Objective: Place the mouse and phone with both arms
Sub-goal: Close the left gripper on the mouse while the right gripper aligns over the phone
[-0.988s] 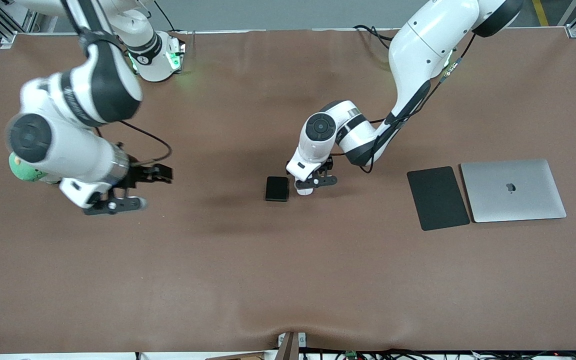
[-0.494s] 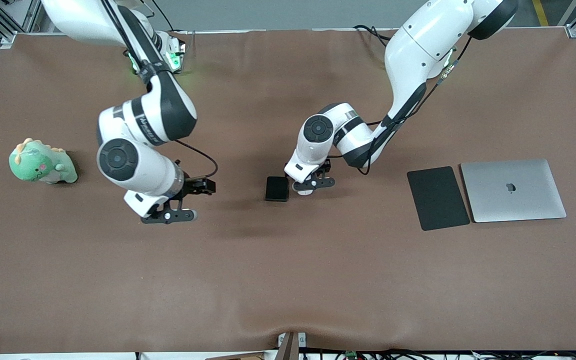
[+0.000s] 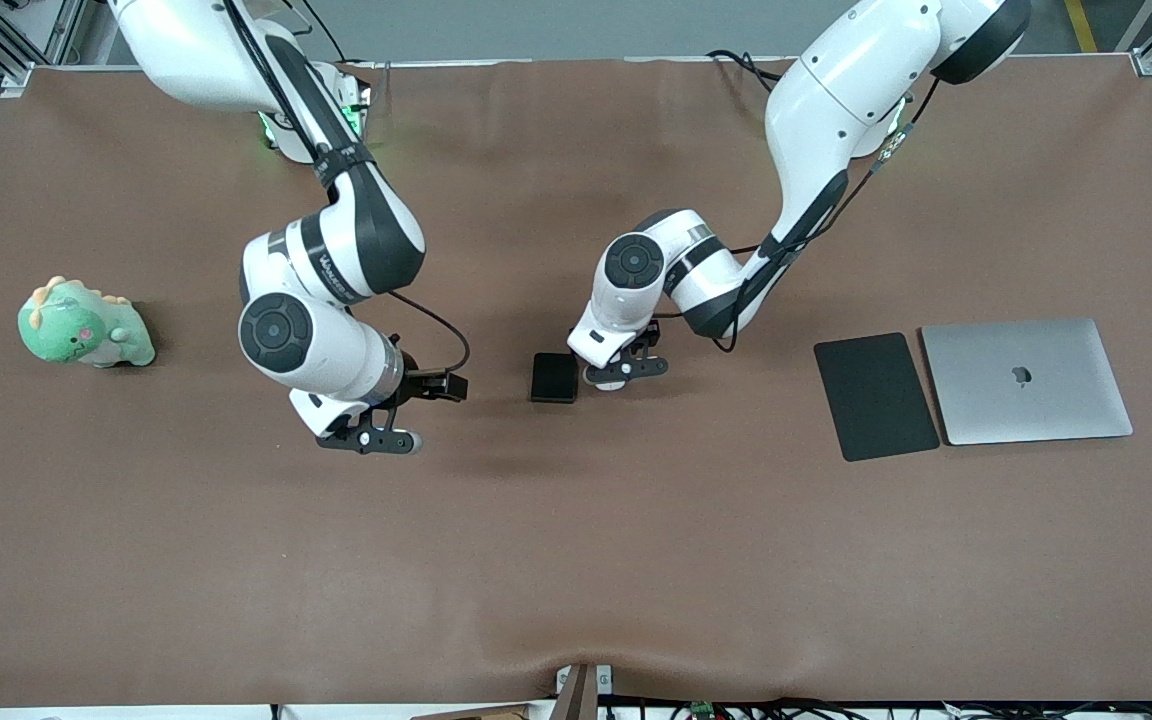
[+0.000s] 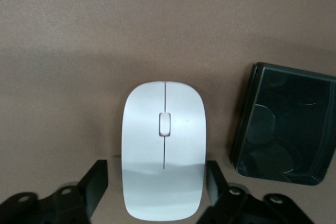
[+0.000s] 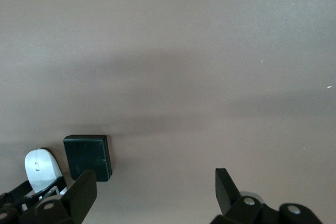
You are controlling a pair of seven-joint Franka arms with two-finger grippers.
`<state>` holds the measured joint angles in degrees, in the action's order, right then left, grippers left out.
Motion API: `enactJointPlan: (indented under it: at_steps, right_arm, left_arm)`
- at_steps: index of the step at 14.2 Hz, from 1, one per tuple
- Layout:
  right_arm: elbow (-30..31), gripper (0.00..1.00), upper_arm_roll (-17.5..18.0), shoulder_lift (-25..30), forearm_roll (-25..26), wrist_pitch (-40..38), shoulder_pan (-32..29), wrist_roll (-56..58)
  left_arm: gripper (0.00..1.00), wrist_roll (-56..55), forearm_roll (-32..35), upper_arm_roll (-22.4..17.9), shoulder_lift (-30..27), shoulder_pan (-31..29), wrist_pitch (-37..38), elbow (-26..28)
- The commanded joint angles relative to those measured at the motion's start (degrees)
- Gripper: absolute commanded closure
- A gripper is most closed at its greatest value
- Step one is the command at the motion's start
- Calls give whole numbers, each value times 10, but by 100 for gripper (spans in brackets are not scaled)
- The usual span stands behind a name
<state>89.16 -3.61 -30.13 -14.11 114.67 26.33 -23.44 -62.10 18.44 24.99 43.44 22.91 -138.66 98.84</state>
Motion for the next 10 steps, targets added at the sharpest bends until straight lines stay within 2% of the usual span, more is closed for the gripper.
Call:
enactJointPlan:
  at_steps: [1,5,8,10]
  right_arm:
    - [21,0,1,-1,-14,19,-17,-7]
    - [50,0,0,6,-14,54,-21,-2]
    - [135,0,0,34,-14,170,-11,0]
    - [151,0,0,34,-14,188,-8,1]
  left_arm:
    - [24,-27,18,-6,10,12,-12,-12]
    - [41,-26,18,-6,9,13,-19,-12]
    - [60,-25,26,-6,8,13,-19,-12]
    - [63,-21,29,-6,4,9,-17,-17]
